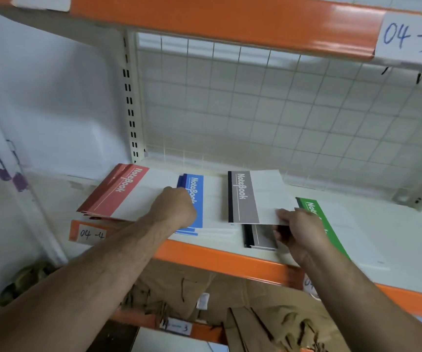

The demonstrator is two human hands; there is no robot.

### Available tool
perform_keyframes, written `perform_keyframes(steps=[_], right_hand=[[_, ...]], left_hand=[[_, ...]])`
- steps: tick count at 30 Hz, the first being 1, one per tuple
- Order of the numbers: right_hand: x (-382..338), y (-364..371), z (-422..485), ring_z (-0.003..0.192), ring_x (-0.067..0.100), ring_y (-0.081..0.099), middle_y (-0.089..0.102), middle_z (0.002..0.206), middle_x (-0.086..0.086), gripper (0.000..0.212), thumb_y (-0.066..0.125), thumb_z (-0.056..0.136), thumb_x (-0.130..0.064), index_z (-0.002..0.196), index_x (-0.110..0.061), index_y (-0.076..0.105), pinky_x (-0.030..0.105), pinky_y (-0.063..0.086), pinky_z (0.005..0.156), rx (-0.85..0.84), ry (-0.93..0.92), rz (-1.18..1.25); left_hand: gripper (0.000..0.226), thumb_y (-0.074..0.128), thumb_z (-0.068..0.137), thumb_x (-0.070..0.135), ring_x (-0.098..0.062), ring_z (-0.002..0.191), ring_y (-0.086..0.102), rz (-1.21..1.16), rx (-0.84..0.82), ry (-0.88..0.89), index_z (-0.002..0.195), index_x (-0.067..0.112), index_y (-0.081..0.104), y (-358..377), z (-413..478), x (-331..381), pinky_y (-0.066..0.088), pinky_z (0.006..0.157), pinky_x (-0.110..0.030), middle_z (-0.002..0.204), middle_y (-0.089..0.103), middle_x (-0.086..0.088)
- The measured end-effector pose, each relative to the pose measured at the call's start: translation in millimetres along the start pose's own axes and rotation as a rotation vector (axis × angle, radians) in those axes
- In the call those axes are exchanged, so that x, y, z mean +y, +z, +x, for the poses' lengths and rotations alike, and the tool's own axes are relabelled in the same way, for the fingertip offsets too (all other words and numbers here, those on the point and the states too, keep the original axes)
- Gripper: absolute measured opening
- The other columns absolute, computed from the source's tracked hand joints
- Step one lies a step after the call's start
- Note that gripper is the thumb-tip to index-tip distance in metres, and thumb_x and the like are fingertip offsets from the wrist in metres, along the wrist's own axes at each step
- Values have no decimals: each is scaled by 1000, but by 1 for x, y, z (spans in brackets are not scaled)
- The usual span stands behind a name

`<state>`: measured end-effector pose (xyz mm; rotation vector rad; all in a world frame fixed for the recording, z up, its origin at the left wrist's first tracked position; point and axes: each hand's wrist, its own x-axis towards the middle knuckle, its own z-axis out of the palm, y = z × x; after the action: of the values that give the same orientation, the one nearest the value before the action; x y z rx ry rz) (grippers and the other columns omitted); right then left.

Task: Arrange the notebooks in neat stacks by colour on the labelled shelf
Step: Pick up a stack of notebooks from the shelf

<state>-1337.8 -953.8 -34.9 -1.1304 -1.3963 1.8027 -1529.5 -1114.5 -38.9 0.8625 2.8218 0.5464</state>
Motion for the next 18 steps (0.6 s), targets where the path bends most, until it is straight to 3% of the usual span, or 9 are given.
perform_keyframes(steps=[3,9,12,16,18], right_hand=[[2,-5,-6,55,21,53,59,72,13,4,58,93,0,92,-4,57,28,44,46,17,12,10],[4,-23,-12,53,23,55,61,75,15,10,57,93,2,103,-1,59,29,45,43,36,17,13],[0,-38,-13,49,24,51,57,69,14,7,55,93,4,97,-1,59,27,44,42,55,8,-21],[1,-56,-9,48,27,54,59,59,15,7,54,87,3,86,0,61,33,48,51,87,-26,-256],[2,-62,-5,55,29,58,64,67,17,11,54,84,-3,89,4,62,36,49,56,95,-99,-493]], left_hand=[[15,59,91,23,-22,85,52,66,8,7,95,13,48,-4,-7,3,46,70,-30,108,45,-8],[27,55,92,29,-27,114,45,119,112,190,112,11,56,3,-18,28,41,85,-34,127,48,-9],[46,49,98,34,-25,132,40,64,35,265,138,13,51,10,-27,51,40,103,-39,144,44,-5],[55,44,102,37,-22,144,30,60,-30,317,153,18,36,21,-40,74,30,115,-38,158,33,-1],[56,44,102,38,-22,145,27,63,-48,310,154,19,33,27,-44,81,28,117,-39,160,30,0]])
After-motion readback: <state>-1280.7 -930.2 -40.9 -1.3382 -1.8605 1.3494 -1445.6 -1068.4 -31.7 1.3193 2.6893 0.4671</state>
